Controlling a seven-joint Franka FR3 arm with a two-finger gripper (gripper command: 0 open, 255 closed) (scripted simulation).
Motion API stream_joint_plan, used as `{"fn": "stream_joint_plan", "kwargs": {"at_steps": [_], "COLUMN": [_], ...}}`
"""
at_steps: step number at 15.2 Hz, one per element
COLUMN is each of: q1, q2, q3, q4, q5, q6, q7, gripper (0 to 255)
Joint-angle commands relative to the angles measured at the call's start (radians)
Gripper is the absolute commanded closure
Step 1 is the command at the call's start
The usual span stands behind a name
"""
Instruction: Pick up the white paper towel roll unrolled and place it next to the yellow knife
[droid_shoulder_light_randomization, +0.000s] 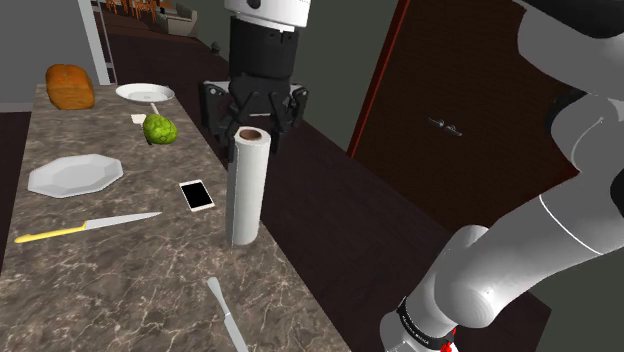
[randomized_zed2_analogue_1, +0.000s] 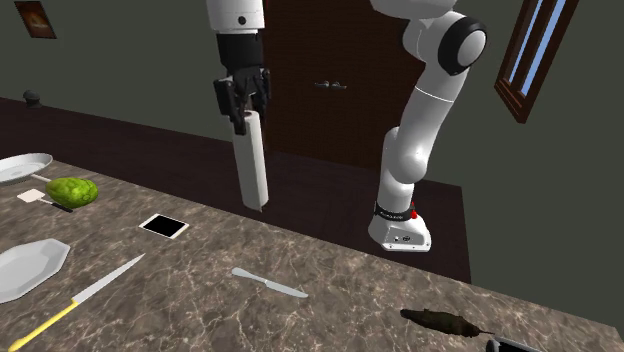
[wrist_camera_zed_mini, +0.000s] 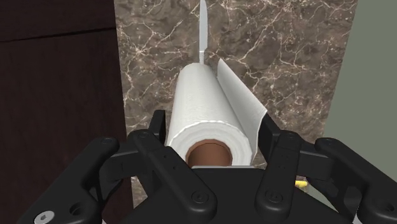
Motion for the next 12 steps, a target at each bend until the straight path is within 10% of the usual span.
{"fn": "stream_joint_plan", "kwargs": {"at_steps": [1, 12], "q1": [-0.007, 0.015], "q2": [0.052, 0.435], "q3": [0.012, 0.060], "q4": [0.011, 0.190], "q5": [-0.024, -0.228], "q6": [0.037, 0.184], "q7": [0.003, 0.068], "gripper": [255, 255]}}
